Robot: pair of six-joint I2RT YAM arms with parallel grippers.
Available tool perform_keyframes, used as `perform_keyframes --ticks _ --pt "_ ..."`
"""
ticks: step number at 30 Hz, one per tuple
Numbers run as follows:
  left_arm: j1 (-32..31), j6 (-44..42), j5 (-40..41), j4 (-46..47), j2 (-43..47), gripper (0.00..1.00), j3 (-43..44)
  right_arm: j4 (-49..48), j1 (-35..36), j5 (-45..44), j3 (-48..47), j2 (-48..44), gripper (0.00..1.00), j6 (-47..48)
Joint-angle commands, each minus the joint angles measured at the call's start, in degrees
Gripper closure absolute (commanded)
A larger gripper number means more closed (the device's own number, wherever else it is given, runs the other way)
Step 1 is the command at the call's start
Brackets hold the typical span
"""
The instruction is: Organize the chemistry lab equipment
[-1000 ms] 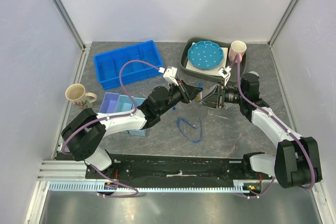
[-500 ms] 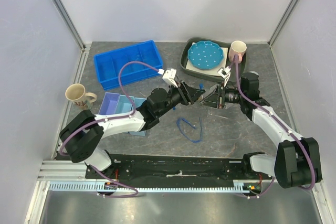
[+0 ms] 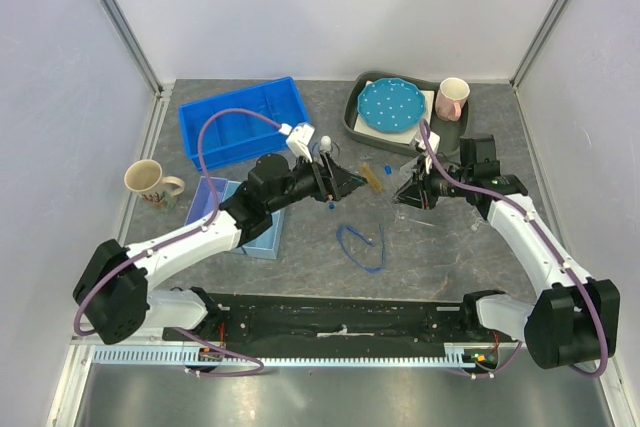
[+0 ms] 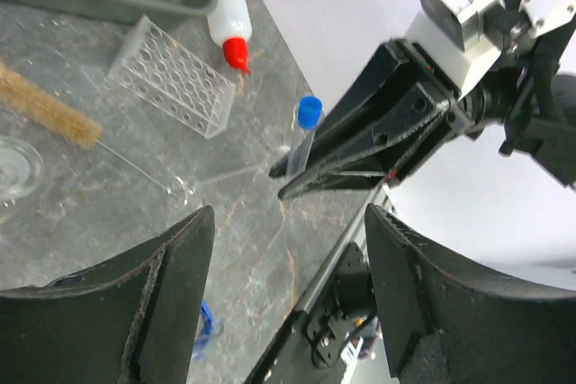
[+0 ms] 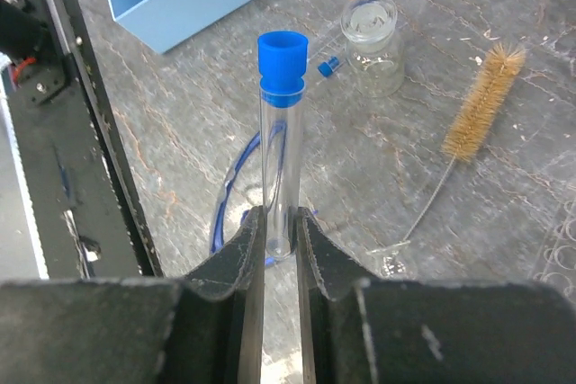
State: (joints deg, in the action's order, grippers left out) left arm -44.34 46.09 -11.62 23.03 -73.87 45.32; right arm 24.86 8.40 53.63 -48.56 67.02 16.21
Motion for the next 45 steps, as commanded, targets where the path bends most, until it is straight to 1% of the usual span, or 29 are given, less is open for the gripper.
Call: perform_keyframes --ticks 1,2,4,5,6,7,8,10,13,14,15,16,24,34,38,41,44,45 --pt "-0.14 -3.28 -7.27 -3.79 3.29 0.26 -1.46 9.76 0.30 -0.73 -4.35 -1.54 0.83 11.92" --pt "-0.14 -3.54 -8.06 0.22 3.55 0.26 -2.25 9.68 0.38 3.20 -4.01 -1.81 0.83 11.66" --pt "-0.31 -4.07 -9.47 6.21 3.55 0.26 -5.76 8.89 0.56 7.44 -3.48 -2.51 0.83 10.95" --pt "-0.57 -4.07 -9.65 13.11 3.20 0.27 -7.25 8.54 0.73 9.55 -3.04 -2.69 0.83 10.60" --pt "-0.92 -3.81 -9.57 17.62 2.85 0.29 -10.13 8.01 1.08 12.00 -2.86 -2.78 0.82 9.56" --pt "-1.19 -2.85 -9.48 21.58 2.41 0.30 -11.29 7.40 1.09 13.07 -2.77 -2.69 0.82 9.02" --pt "-1.54 -2.41 -9.30 28.50 0.93 0.31 -12.18 7.13 1.18 13.87 -2.86 -2.60 0.82 8.50" --pt "-2.94 -1.97 -8.95 32.77 -1.09 0.34 -12.89 6.78 1.44 16.50 -3.21 -1.64 0.82 6.65" --pt "-4.88 -1.70 -7.28 40.76 -4.88 0.35 -12.71 6.78 1.53 19.49 -3.83 -0.23 0.82 4.63" --pt "-5.32 -1.53 -6.84 42.78 -5.58 0.35 -12.71 6.69 1.61 19.85 -4.00 0.03 0.82 4.19" --pt "-6.02 -1.52 -5.88 46.72 -6.28 0.36 -12.97 6.78 1.62 19.94 -4.00 0.12 0.82 4.10" --pt "-6.29 -1.87 -5.35 48.06 -7.16 0.36 -13.06 6.78 1.62 19.94 -4.00 -0.05 0.82 3.66" --pt "-8.83 -5.30 0.71 49.40 -9.89 0.38 -12.10 5.55 1.53 21.52 -3.56 -0.23 0.82 1.90" --pt "-11.12 -8.90 5.29 49.22 -13.67 0.44 -9.64 5.55 1.62 23.37 -3.48 0.74 0.82 1.55" --pt "-11.56 -8.65 4.50 49.66 -15.34 0.49 -7.53 5.63 1.62 23.45 -3.12 0.74 0.81 1.72" --pt "-11.91 -8.12 4.23 50.19 -16.40 0.57 -7.26 5.55 1.62 23.45 -3.04 0.92 0.82 1.81" --pt "-12.00 -7.59 4.23 50.10 -16.57 0.63 -7.79 5.55 1.70 23.54 -3.04 1.09 0.81 1.90" --pt "-12.00 -7.59 4.23 50.19 -16.49 0.68 -7.79 5.55 1.62 23.45 -2.95 1.09 0.81 1.90"
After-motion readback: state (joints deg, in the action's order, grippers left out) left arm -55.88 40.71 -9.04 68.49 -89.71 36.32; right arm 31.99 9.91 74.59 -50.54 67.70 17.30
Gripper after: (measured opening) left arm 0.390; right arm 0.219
